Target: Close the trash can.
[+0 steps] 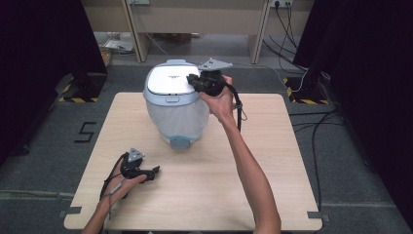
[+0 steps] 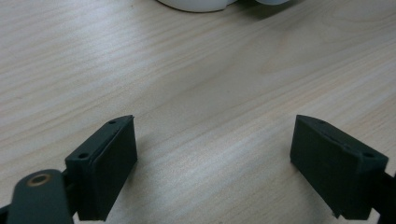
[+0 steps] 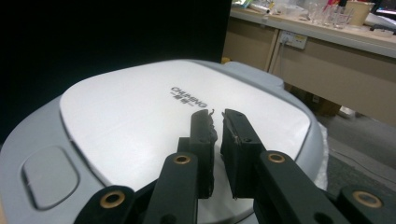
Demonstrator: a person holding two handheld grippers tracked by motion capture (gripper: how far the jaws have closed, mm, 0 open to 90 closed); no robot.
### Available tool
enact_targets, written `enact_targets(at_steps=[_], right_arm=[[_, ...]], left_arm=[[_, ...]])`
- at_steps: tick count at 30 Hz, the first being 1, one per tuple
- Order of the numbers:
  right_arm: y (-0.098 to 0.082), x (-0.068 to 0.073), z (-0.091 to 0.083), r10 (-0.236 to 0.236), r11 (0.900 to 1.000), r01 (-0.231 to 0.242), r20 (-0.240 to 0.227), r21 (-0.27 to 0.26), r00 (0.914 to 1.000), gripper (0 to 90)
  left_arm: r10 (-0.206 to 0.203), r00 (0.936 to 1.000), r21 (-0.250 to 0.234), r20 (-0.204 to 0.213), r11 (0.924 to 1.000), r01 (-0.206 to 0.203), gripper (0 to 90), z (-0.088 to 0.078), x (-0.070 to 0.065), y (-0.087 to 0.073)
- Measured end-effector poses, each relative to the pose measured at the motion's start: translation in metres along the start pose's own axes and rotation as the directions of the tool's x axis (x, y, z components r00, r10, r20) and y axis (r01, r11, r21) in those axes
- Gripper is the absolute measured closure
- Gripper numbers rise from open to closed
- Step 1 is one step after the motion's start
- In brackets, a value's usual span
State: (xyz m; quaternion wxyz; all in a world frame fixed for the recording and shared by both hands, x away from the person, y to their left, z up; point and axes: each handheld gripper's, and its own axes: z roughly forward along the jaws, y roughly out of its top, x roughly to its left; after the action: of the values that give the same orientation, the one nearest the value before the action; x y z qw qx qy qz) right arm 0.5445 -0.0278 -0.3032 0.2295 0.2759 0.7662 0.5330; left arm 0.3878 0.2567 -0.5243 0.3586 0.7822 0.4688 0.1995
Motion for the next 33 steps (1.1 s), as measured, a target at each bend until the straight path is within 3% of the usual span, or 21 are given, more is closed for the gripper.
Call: enact_targets(at_steps=[10,16,19,21,26,30,33], right_arm=[[-0.001,0.026,0.0,-0.016,1.0,0.016,-0.021,-0.007,0.9997,82.1],[-0.001,0.047,0.006,-0.039,0.999,0.039,-0.004,-0.022,0.9992,83.6],[0.0,0.059,0.008,-0.123,0.992,0.124,0.056,-0.014,0.9908,84.9],[0.0,0.062,0.01,-0.148,0.989,0.147,0.06,0.015,0.9872,86.2],[0.002,0.065,0.01,-0.147,0.989,0.145,0.062,0.036,0.9872,85.4],[0.003,0.061,0.005,-0.065,0.998,0.063,0.055,0.03,0.9964,62.5],[0.0,0.053,-0.002,-0.019,1.0,0.02,0.072,-0.009,0.9972,54.4]], left_arm=[[0.0,1.0,0.0,0.0,1.0,0.0,13.6,0.0,0.0,0.0],[-0.001,1.0,-0.001,-0.001,1.0,0.001,13.6,0.0,0.0,0.0],[-0.001,1.0,0.0,-0.002,1.0,0.001,13.6,0.0,0.0,0.0],[-0.002,1.0,-0.002,-0.004,1.0,0.002,13.7,0.0,0.0,0.0],[-0.005,1.0,-0.001,-0.003,1.0,0.005,13.7,0.0,0.0,0.0],[-0.005,1.0,-0.001,-0.002,1.0,0.005,13.7,0.0,0.0,0.0],[-0.005,1.0,-0.001,-0.002,1.0,0.005,13.7,0.0,0.0,0.0]])
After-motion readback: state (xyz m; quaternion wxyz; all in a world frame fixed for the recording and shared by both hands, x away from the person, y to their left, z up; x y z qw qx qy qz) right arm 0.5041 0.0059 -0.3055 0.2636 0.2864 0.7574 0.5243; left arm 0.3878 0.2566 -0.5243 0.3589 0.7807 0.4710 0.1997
